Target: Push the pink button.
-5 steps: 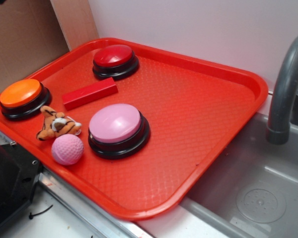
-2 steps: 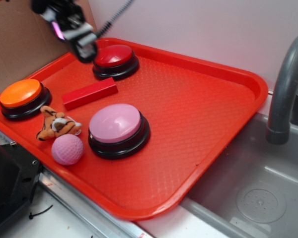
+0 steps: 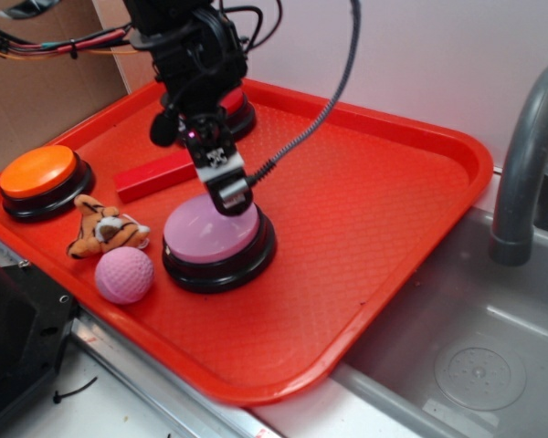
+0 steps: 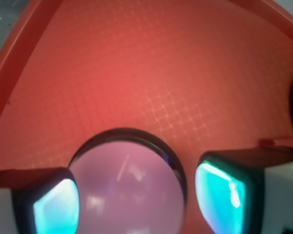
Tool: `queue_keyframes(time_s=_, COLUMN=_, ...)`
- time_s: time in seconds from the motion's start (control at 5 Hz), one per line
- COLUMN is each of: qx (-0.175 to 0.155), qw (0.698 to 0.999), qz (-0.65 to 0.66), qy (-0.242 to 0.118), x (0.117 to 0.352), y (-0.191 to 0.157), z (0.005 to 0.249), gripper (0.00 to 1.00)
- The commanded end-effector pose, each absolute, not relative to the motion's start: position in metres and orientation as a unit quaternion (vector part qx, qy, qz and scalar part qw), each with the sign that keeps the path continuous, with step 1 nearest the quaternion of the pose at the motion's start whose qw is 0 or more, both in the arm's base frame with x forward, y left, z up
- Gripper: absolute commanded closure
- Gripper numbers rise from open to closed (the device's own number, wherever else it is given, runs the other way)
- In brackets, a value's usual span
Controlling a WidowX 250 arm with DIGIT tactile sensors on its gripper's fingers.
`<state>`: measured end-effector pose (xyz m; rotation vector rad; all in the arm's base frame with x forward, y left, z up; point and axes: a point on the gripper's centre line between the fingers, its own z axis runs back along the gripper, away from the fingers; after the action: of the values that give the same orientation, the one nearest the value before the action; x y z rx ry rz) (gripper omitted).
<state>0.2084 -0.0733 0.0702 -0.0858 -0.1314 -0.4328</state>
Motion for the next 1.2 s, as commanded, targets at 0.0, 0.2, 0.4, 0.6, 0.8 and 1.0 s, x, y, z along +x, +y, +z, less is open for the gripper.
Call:
queue_keyframes(time_s=0.0, qx=-0.008, qw=0.966, qz=-0.253, qy=-0.046, x=0.212, y=-0.087, z=0.059, gripper=0.0)
queue_keyframes(time_s=0.2, qx=-0.01, qw=0.964, qz=-0.264, qy=-0.031, x=0.211, y=-0.088, z=0.057, gripper=0.0)
queue_keyframes(time_s=0.4, qx=0.003, qw=0.964, qz=-0.264, qy=-0.045, x=0.215, y=-0.086, z=0.083, gripper=0.0)
queue_keyframes(time_s=0.6, qx=0.023, qw=0.962, qz=-0.266, qy=-0.059, x=0.217, y=-0.086, z=0.12, gripper=0.0)
queue_keyframes(time_s=0.8, qx=0.015, qw=0.955, qz=-0.291, qy=-0.06, x=0.216, y=-0.086, z=0.143, gripper=0.0)
queue_keyframes(time_s=1.0, qx=0.001, qw=0.962, qz=-0.271, qy=-0.044, x=0.215, y=-0.089, z=0.154, gripper=0.0)
